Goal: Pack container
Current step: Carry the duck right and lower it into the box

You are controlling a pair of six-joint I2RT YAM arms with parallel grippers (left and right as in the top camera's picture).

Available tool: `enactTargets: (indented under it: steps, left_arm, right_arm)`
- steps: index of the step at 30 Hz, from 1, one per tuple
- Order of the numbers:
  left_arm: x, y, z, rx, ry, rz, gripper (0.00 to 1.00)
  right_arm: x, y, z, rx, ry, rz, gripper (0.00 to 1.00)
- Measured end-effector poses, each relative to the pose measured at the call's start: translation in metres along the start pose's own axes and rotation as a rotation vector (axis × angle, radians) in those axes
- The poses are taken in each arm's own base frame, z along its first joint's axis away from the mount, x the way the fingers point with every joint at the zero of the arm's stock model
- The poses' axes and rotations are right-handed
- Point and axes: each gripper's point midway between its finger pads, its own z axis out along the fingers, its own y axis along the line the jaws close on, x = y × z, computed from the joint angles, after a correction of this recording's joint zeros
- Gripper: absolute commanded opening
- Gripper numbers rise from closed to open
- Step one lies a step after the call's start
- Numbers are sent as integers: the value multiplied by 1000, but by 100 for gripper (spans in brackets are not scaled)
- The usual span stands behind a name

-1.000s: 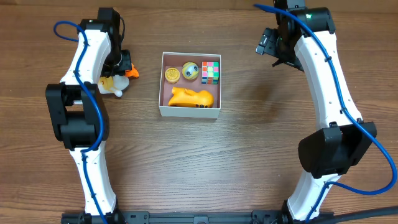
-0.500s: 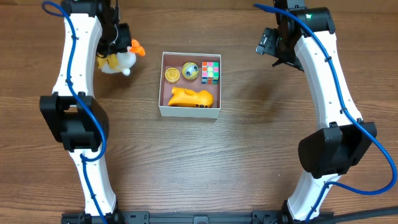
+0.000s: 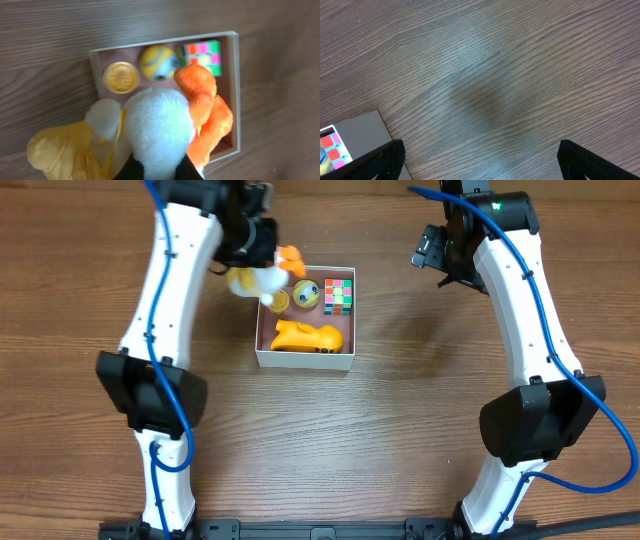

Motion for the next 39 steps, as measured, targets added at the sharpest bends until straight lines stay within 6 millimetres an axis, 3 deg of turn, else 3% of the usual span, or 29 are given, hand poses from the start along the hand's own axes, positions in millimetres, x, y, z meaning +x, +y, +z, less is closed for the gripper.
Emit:
enactTargets:
  steps: [6, 12, 22, 31, 39]
  left_arm:
    - [9, -51, 15, -38, -8, 144, 5]
    - [-6, -65, 22, -123, -99, 215, 4]
    - [-9, -50, 63, -177, -106, 216, 4]
    - [5, -38, 96, -194, -65, 163, 4]
    - [18, -62, 104, -179, -48, 184, 4]
  right_arm:
    - [0, 0, 0, -1, 0, 0, 100]
    - [0, 0, 0, -1, 0, 0, 100]
    - [0, 0, 0, -1, 0, 0, 100]
    - [0, 0, 0, 0, -1, 1, 100]
    - [0, 0, 0, 0, 0, 0, 100]
